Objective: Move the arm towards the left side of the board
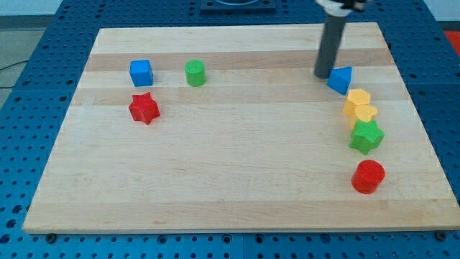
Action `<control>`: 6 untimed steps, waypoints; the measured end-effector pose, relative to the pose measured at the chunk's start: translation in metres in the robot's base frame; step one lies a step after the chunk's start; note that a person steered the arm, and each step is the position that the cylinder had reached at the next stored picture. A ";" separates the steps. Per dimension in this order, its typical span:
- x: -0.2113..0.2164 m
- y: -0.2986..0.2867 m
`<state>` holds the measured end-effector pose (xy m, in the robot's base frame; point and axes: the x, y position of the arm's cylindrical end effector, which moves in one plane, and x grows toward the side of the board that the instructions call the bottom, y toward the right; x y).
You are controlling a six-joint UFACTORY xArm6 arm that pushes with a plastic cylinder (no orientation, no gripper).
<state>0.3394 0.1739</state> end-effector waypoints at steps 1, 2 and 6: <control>0.000 0.027; -0.001 0.035; -0.083 -0.230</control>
